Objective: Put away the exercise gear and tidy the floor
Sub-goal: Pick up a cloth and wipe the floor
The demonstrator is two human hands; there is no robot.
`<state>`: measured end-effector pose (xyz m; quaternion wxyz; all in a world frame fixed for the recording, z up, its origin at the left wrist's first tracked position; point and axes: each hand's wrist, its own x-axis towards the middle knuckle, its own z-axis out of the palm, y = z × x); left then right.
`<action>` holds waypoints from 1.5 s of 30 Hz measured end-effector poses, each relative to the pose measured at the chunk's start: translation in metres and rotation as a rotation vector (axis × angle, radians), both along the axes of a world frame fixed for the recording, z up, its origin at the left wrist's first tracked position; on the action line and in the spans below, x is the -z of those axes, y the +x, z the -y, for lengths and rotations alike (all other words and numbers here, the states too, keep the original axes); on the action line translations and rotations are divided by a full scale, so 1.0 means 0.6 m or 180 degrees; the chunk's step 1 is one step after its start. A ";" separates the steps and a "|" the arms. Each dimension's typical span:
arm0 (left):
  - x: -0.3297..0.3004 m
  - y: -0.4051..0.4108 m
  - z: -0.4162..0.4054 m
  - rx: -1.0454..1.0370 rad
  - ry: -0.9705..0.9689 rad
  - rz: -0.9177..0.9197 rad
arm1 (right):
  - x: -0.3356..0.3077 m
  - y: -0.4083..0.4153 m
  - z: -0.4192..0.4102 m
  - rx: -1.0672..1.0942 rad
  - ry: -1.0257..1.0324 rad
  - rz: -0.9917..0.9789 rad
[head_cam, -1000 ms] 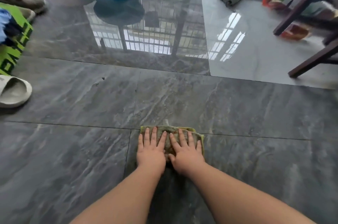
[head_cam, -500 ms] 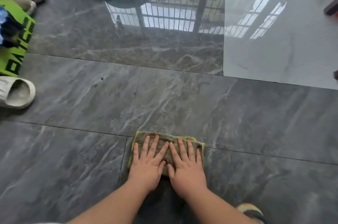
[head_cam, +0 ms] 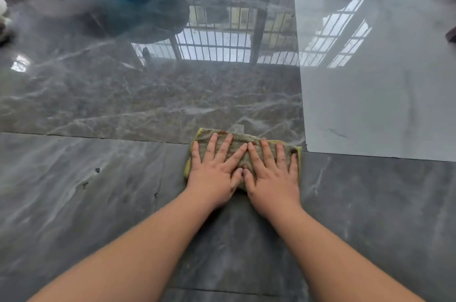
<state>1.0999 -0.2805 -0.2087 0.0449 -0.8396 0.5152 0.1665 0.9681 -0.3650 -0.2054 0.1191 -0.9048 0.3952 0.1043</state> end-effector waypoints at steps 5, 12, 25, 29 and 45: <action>0.002 0.087 0.148 -0.0057 -0.0071 -0.0115 | 0.004 0.093 0.151 0.0055 0.0059 -0.0050; 0.005 0.164 0.252 -0.0105 -0.0052 -0.0134 | 0.007 0.177 0.265 -0.0061 -0.0003 -0.0086; -0.022 0.074 0.097 -0.0157 0.0376 -0.0345 | -0.023 0.098 0.094 -0.0432 0.0339 -0.0167; -0.027 0.029 -0.019 -0.0378 0.0352 -0.0285 | -0.020 0.068 -0.010 -0.0618 0.0350 -0.0109; 0.000 0.291 -0.153 -0.0933 0.0125 -0.0048 | -0.001 0.338 -0.090 -0.1138 0.0120 0.0026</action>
